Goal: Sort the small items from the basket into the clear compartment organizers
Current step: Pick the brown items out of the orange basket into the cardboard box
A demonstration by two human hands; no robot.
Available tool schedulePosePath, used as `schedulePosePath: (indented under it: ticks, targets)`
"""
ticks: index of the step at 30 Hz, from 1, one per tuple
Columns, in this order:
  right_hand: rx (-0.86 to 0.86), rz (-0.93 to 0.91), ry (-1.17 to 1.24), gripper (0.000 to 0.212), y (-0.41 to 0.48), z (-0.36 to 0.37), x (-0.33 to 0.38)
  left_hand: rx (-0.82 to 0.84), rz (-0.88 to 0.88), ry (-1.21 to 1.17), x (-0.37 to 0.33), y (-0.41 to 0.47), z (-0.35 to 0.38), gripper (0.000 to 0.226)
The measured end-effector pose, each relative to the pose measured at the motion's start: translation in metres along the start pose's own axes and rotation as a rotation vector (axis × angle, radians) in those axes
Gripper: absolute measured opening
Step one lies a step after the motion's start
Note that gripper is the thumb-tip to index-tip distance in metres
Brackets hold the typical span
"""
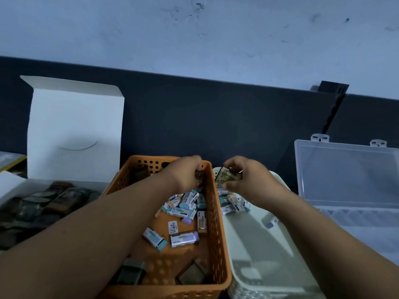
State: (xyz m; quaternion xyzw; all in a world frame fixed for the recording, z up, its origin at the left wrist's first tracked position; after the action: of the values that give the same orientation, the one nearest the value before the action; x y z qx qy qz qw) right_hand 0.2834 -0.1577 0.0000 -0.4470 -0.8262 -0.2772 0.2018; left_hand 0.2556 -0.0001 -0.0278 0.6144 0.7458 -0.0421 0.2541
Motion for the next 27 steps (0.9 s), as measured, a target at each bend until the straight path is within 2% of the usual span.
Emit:
schedulePosePath:
  ticks: [5,10,18,23,27]
  targets:
    - [0.025,-0.1,0.073,0.049,0.003,0.006,0.042,-0.07,-0.149,-0.264,0.029,-0.022,-0.053,0.012]
    - [0.149,-0.264,0.127,0.046,0.0,0.044,0.116,-0.154,-0.26,-0.299,0.08,-0.069,-0.133,0.017]
    - [0.349,-0.494,0.05,0.047,-0.017,0.136,0.225,-0.248,-0.498,-0.111,0.176,-0.156,-0.184,0.022]
    - [0.453,-0.605,-0.105,0.038,-0.029,0.185,0.249,-0.12,-0.531,-0.015,0.205,-0.186,-0.173,0.006]
    - [0.402,-0.614,-0.245,0.041,-0.017,0.196,0.249,-0.078,-0.522,0.105,0.216,-0.192,-0.172,0.018]
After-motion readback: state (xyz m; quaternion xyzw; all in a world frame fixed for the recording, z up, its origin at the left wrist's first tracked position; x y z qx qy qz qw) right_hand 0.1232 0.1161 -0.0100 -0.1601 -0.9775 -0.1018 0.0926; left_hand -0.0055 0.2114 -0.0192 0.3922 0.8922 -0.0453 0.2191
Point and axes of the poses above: each hand's wrist, its own y-axis towards the middle knuckle, its own z-axis out of the palm, x = y × z, the point moved 7 cm from there along y, towards the middle knuckle, and after that the axes turned 10 degrees about -x, right-handed, at the moved point
